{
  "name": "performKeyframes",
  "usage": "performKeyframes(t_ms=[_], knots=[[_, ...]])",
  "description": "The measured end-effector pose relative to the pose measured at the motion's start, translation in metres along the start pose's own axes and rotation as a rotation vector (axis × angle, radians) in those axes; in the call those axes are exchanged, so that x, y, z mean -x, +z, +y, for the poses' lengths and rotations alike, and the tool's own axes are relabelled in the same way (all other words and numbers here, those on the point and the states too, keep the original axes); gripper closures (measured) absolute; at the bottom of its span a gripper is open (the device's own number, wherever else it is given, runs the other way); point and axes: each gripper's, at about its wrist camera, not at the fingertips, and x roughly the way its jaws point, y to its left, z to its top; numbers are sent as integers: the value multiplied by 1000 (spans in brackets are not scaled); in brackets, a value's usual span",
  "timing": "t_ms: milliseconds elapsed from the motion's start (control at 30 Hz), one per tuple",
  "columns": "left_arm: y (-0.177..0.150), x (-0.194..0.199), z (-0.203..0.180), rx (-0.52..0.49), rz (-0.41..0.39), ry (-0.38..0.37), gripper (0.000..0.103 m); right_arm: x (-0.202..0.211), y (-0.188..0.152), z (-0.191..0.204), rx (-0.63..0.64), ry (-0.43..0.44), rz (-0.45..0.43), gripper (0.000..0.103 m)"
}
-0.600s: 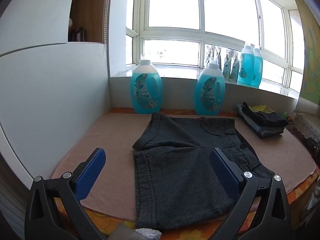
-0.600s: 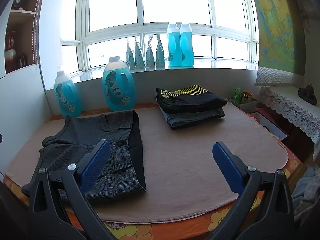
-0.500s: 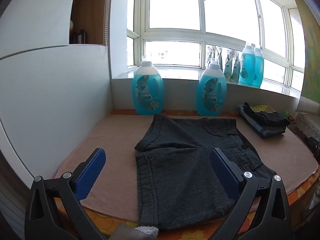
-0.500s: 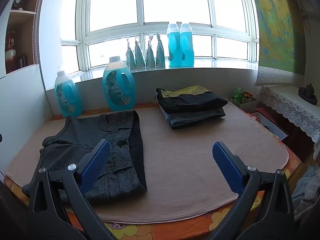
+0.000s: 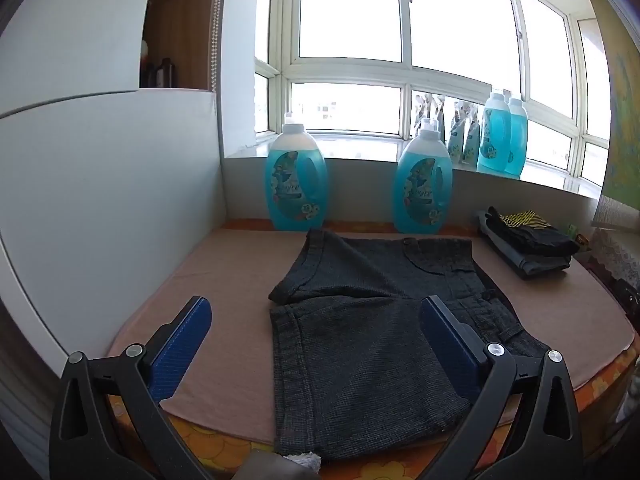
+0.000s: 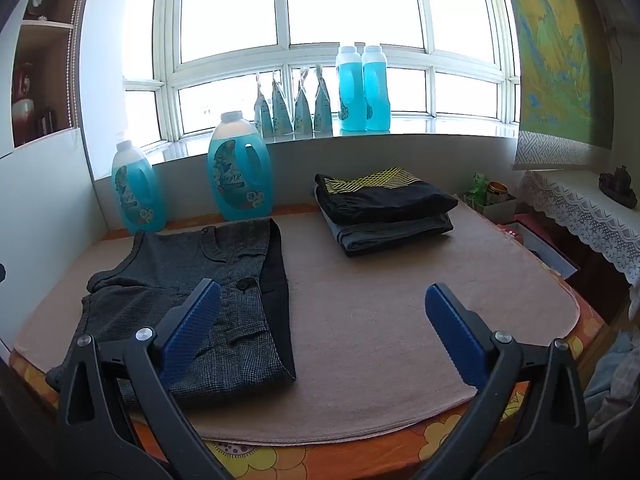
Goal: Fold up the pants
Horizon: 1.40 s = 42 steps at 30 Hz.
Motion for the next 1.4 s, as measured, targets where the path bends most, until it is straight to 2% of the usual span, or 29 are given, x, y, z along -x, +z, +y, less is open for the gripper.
performKeyframes(t_ms=[1400], knots=[[-5,-3,-10,-3,13,-23,0,2,-2,2,-19,32,7,0]])
